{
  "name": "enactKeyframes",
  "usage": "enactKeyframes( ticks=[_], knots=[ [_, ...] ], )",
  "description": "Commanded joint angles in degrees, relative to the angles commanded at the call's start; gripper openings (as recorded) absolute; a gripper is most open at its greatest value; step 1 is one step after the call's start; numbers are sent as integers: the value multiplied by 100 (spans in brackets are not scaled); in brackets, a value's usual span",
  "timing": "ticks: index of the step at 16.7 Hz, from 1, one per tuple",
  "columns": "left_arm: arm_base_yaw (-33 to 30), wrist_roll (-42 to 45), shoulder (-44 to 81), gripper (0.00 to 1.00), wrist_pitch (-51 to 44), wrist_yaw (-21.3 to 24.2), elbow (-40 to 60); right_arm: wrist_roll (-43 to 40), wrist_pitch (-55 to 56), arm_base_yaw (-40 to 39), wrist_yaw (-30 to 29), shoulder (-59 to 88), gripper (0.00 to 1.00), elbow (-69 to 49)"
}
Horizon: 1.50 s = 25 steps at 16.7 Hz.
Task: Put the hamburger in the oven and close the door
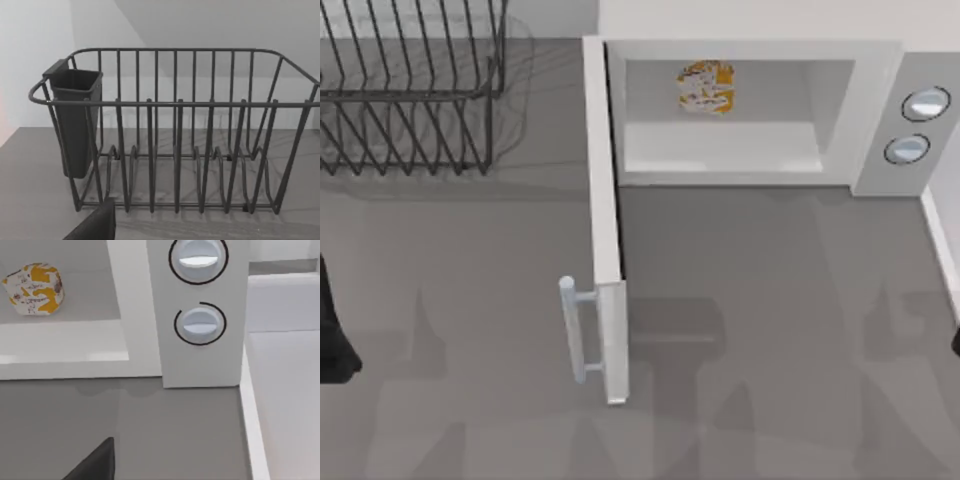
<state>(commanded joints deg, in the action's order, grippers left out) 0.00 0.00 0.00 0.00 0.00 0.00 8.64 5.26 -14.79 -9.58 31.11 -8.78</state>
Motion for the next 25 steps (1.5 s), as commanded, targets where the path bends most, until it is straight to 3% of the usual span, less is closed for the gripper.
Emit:
enactKeyframes(
  ticks=[7,14,25],
  knots=[
    [0,0,0,100,0,0,0,-766,-488,1312,884,-2806,100,843],
    [0,0,0,100,0,0,0,-864,-526,1479,959,-3111,100,878],
    [0,0,0,17,0,0,0,-864,-526,1479,959,-3111,100,878]
  ],
)
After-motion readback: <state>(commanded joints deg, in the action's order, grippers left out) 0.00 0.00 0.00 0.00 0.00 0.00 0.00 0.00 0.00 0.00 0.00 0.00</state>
